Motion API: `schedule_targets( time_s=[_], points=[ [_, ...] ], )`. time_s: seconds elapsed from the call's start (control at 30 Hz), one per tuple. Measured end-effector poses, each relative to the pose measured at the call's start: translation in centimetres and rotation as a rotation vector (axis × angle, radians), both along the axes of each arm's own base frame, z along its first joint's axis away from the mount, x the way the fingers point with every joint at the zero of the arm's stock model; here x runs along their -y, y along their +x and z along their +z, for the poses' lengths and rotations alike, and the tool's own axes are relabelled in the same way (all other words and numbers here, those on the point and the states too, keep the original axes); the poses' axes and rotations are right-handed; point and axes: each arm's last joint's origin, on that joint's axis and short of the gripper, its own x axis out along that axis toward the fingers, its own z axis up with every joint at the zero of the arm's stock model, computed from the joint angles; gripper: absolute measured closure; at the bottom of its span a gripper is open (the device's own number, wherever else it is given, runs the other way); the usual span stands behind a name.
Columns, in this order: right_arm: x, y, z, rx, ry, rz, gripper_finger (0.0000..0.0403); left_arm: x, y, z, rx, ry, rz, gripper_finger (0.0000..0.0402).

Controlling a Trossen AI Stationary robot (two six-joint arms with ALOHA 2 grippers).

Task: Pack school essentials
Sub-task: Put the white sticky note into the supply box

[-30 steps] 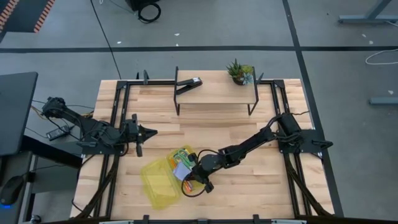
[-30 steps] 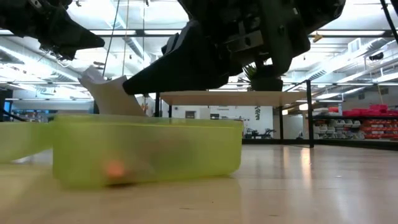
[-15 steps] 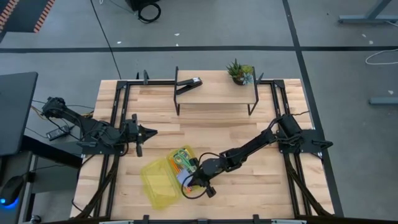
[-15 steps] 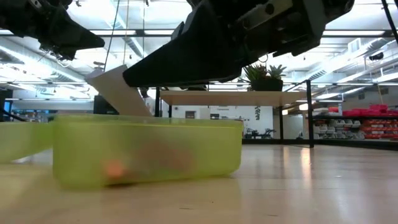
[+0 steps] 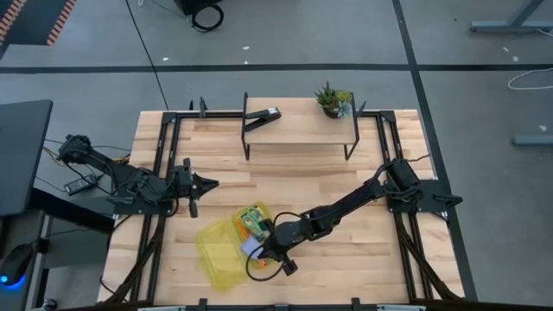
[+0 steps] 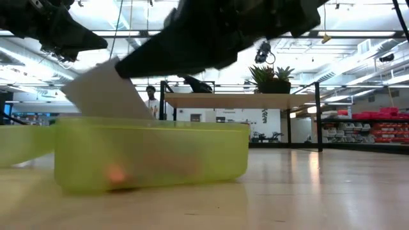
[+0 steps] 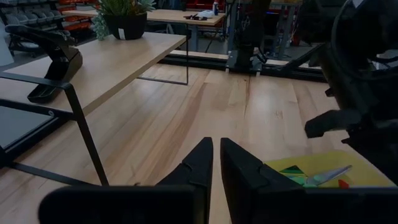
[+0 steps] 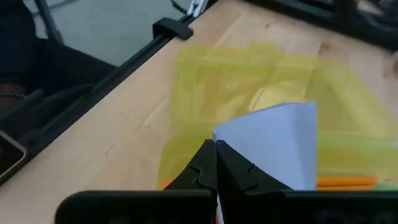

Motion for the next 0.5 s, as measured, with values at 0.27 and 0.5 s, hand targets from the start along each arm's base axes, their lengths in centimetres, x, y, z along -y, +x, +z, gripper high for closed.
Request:
schedule_targets(
  time_s=[0.27, 0.5],
  points=[
    [-0.5, 0.6, 1.5, -0.064, -0.082, 0.011, 0.0397, 0.0, 0.0, 0.0, 0.000, 0.001, 0.000, 0.0369],
    [-0.5, 0.4, 1.6, -0.129, -0.105, 0.091, 0.0397, 0.0, 0.0, 0.0, 0.000, -0.001, 0.000, 0.0368]
  ],
)
